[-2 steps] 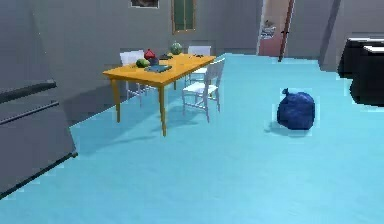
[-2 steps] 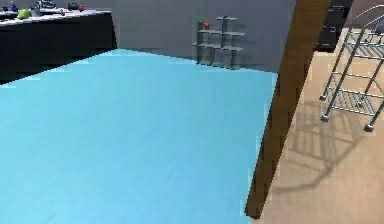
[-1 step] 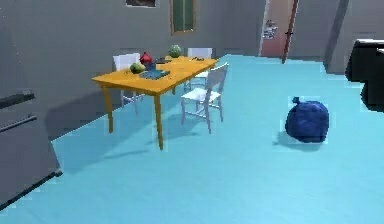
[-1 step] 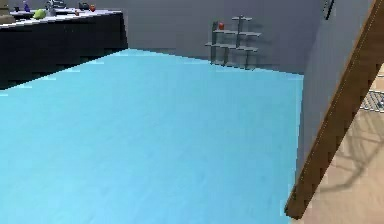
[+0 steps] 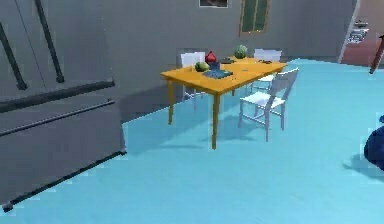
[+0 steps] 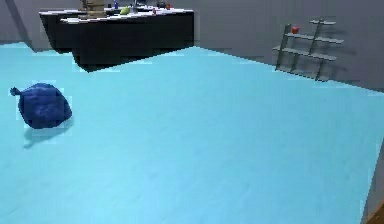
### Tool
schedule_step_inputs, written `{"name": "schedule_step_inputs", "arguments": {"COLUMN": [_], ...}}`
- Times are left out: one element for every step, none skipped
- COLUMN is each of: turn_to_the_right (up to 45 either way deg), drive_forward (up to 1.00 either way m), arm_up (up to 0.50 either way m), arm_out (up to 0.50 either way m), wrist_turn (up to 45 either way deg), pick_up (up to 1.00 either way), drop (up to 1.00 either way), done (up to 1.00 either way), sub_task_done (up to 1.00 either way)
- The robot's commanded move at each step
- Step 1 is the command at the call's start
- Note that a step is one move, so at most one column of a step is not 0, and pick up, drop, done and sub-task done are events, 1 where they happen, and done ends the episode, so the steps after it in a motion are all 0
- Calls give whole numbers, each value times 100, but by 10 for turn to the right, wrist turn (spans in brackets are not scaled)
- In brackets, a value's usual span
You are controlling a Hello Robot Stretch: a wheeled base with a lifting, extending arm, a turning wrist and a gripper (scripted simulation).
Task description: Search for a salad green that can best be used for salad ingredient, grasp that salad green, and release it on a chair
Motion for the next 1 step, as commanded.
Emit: {"name": "schedule_step_inputs", "arguments": {"turn_to_the_right": [0], "drive_forward": [55], "arm_up": [0], "arm_out": [0], "wrist_turn": [0], "pick_up": [0], "drop": [0], "done": [0], "sub_task_done": [0]}}
